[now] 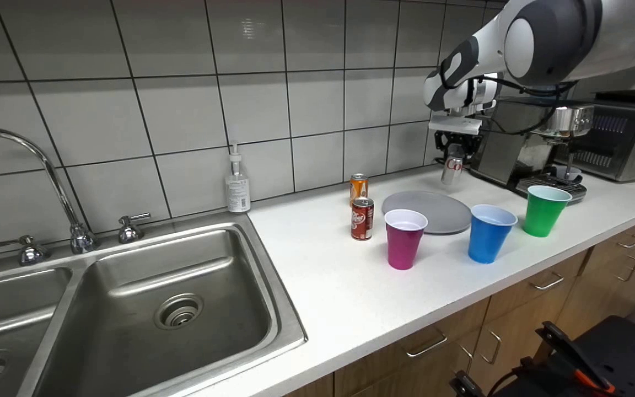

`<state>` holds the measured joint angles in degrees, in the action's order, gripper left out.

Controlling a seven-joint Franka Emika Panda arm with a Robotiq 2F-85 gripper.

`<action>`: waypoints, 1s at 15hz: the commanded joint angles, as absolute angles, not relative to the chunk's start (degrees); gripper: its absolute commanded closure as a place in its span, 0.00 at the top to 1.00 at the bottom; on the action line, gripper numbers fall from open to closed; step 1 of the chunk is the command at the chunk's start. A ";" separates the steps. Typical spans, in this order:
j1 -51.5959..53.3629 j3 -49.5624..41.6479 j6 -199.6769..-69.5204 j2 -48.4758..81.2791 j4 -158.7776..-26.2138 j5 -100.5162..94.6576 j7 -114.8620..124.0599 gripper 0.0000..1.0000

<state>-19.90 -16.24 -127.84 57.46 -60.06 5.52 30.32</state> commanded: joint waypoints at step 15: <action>-23.64 -13.72 -114.56 70.83 -35.86 5.28 29.12 0.39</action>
